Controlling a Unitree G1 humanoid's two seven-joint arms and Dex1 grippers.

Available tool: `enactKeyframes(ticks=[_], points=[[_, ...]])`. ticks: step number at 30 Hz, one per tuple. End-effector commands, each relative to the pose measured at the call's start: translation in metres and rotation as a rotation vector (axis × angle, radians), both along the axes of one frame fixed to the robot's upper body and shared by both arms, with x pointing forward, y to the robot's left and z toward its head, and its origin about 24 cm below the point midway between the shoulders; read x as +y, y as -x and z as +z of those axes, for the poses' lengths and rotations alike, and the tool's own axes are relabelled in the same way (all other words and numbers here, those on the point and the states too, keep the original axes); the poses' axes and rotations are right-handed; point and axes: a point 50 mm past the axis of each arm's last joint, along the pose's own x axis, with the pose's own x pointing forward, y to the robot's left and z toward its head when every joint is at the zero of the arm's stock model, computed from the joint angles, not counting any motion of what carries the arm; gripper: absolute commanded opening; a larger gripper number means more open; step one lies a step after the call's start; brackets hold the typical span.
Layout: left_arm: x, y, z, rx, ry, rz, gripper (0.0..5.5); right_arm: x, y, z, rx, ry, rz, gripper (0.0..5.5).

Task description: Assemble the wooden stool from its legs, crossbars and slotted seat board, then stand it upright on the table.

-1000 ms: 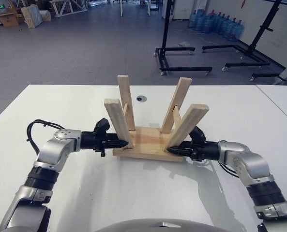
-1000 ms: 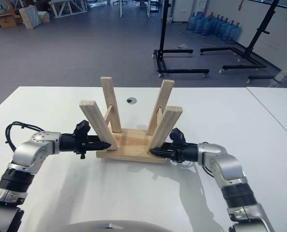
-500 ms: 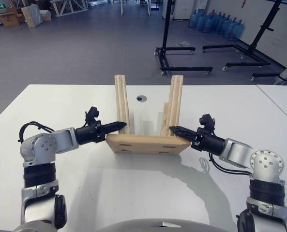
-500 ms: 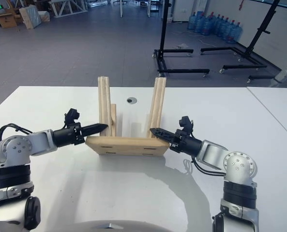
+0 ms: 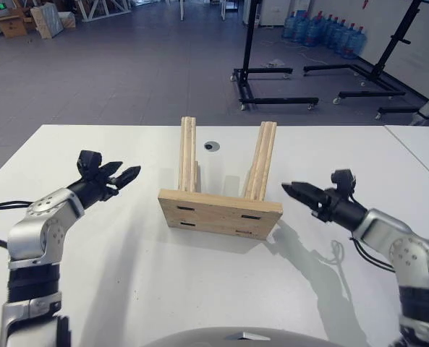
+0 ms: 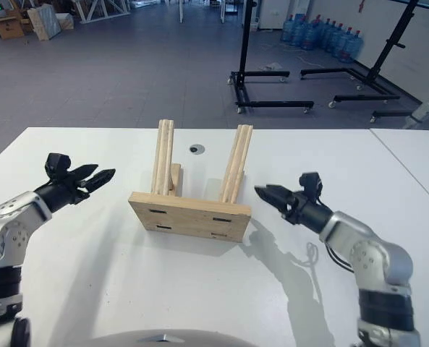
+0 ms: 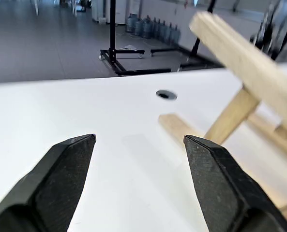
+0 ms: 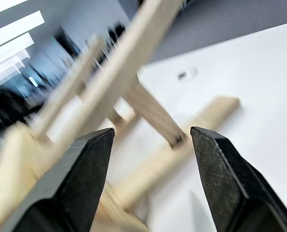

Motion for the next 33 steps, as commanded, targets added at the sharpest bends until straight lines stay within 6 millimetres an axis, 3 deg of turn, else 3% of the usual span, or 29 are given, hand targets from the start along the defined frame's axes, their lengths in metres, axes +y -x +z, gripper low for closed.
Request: enactKeyframes(ticks=[1,3,10,18,22,27,30,33], points=[[0.008,0.022,-0.009,-0.034,-0.335,-0.224,3.33,-0.016,0.031,-0.024,-0.037,0.392,0.268,2.90],[0.007,0.024,-0.014,-0.020,-0.350,-0.296,3.33,-0.018,0.034,-0.027,-0.051,0.405,0.304,2.90],[-0.058,0.016,-0.036,0.073,-0.212,-0.658,3.33,0.027,0.012,-0.031,-0.130,0.280,0.448,2.90],[-0.058,0.004,-0.042,0.175,-0.135,-0.695,3.33,0.038,-0.001,-0.031,-0.146,0.257,0.483,2.90],[-0.063,0.002,-0.037,0.175,-0.076,-0.704,3.35,0.039,-0.004,-0.030,-0.147,0.243,0.475,3.53],[-0.051,0.000,-0.042,0.216,-0.088,-0.675,3.35,0.042,-0.009,-0.030,-0.152,0.237,0.479,3.57],[-0.054,-0.007,-0.042,0.232,-0.066,-0.665,3.35,0.043,-0.011,-0.033,-0.144,0.232,0.480,3.57],[-0.061,-0.010,-0.042,0.244,-0.036,-0.688,2.91,0.047,-0.017,-0.034,-0.147,0.228,0.498,3.59]])
